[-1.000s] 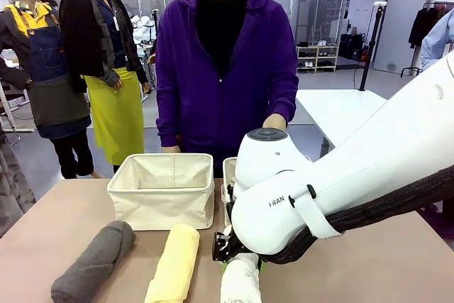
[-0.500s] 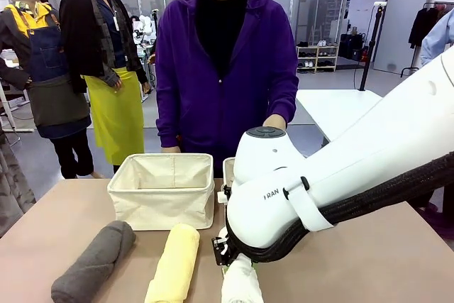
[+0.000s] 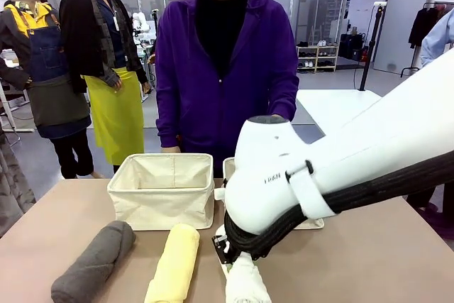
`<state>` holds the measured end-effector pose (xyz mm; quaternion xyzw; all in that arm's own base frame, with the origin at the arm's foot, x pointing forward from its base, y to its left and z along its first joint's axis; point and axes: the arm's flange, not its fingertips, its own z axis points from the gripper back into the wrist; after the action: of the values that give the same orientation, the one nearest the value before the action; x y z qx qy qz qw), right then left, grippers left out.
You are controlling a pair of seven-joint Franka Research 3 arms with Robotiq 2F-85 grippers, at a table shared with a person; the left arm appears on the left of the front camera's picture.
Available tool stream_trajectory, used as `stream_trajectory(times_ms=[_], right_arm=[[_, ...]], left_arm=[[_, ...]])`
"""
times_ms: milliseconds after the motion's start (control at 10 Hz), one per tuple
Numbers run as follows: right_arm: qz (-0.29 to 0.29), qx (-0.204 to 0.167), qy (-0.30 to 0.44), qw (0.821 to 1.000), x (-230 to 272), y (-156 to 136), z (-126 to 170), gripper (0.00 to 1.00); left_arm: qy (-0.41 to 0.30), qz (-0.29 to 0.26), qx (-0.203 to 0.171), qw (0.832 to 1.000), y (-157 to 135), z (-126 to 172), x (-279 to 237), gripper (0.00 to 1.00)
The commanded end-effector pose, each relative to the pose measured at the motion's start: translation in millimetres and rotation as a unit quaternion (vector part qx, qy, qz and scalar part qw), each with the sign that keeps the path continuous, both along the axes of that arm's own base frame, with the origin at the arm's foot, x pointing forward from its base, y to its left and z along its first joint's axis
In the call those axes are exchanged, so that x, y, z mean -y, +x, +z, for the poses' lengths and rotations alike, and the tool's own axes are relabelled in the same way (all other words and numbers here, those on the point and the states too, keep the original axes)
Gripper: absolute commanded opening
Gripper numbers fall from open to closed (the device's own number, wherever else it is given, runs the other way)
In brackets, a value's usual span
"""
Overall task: Divide the towels into two baskets.
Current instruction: Pick up one hotel-folded towel from the bottom of the table and place it in the Fabric basket indicated by the person.
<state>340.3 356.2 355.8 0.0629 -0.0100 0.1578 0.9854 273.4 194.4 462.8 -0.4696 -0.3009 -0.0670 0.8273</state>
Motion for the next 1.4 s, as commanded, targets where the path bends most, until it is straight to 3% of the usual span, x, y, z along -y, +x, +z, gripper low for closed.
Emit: stream_trajectory(times_ms=[0,300,500,600,700,900,1000,1100,1200,1300], right_arm=[[0.095,-0.005,-0.007,0.995,17,-17,57,0.26],[0.224,0.007,-0.062,0.973,31,-13,102,0.26],[0.289,0.024,-0.071,0.954,47,-7,113,0.26],[0.25,0.042,-0.031,0.967,55,-5,110,0.26],[0.256,0.006,-0.075,0.964,40,-12,112,0.26],[0.256,0.006,-0.075,0.964,40,-12,112,0.26],[0.262,0.014,-0.069,0.963,48,-4,112,0.37],[0.308,0.066,-0.104,0.943,53,0,131,0.37],[0.347,0.093,-0.136,0.923,54,13,145,0.37],[0.397,0.093,-0.145,0.901,57,32,158,0.37]], left_arm=[[-0.009,-0.004,0.015,1.0,-1,2,-3,1.0],[-0.009,-0.004,0.015,1.0,-1,2,-3,1.0],[-0.009,-0.004,0.015,1.0,-1,2,-3,1.0],[-0.009,-0.004,0.015,1.0,-1,2,-3,1.0],[-0.009,-0.004,0.015,1.0,-1,2,-3,1.0],[-0.009,-0.004,0.015,1.0,-1,2,-3,1.0],[-0.009,-0.004,0.015,1.0,-1,2,-3,1.0],[-0.009,-0.004,0.015,1.0,-1,2,-3,1.0],[-0.009,-0.004,0.015,1.0,-1,2,-3,1.0],[-0.009,-0.004,0.015,1.0,-1,2,-3,1.0]])
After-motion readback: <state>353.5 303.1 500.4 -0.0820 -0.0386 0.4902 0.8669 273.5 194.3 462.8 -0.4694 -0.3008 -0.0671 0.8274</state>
